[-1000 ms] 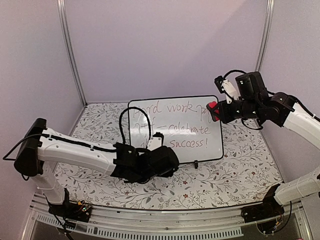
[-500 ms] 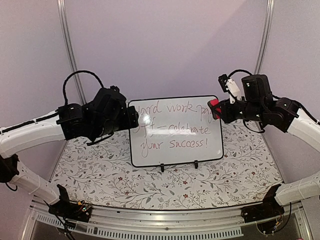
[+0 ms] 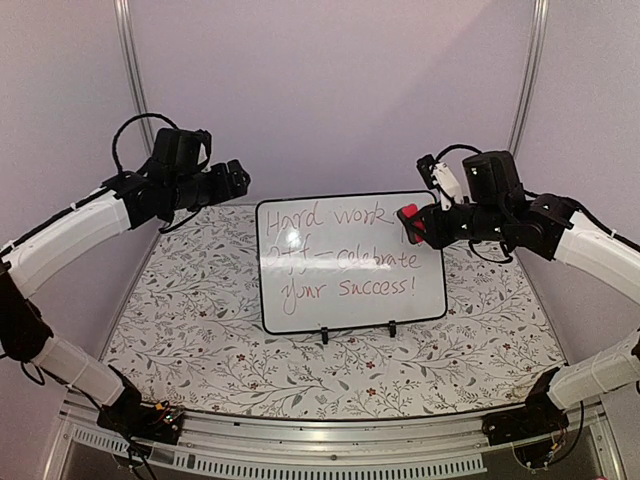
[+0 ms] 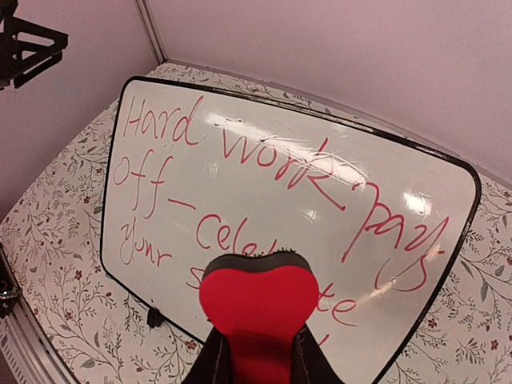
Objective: Erase the whiteboard
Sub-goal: Move the whiteboard to the center of the board.
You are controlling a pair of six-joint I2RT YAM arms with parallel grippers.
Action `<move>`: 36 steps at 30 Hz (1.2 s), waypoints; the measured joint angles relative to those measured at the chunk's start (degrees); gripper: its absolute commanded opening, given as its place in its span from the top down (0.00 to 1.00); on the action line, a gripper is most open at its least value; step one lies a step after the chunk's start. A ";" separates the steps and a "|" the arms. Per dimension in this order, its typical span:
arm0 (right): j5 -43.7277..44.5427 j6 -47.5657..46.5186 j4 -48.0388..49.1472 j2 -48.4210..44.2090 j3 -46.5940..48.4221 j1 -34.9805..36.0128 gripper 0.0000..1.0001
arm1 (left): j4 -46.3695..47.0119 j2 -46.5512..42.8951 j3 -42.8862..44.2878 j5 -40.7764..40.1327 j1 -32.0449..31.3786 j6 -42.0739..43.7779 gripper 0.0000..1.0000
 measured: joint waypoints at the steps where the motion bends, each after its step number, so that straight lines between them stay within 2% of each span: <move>1: -0.94 -0.02 0.02 0.81 0.35 0.00 0.97 | 1.27 0.55 -0.24 2.36 1.16 0.79 0.10; 6: -4.90 -0.13 0.04 3.04 1.79 0.00 0.94 | 7.19 4.44 -0.33 11.82 5.44 5.86 0.08; 11: -6.86 -0.13 0.57 3.08 2.32 0.00 0.91 | 8.92 7.98 0.15 21.35 7.67 12.74 0.06; 15: -7.26 -0.11 0.92 3.10 2.45 0.00 0.88 | 9.53 11.15 0.85 30.51 10.38 16.41 0.10; 20: -8.50 -0.07 1.03 3.08 2.73 0.00 0.88 | 13.25 13.00 -1.16 42.88 16.61 16.00 0.14; 24: -9.40 -0.07 0.98 2.99 2.73 0.00 0.88 | 17.51 12.98 -4.24 48.09 18.71 15.72 0.17; 29: -10.47 0.09 1.33 1.46 1.77 0.00 0.82 | 23.47 13.33 -6.43 54.21 18.27 14.14 0.27; 36: -12.81 0.72 2.80 -0.61 -1.09 0.22 0.83 | 29.24 16.70 -7.39 57.48 17.64 12.35 0.35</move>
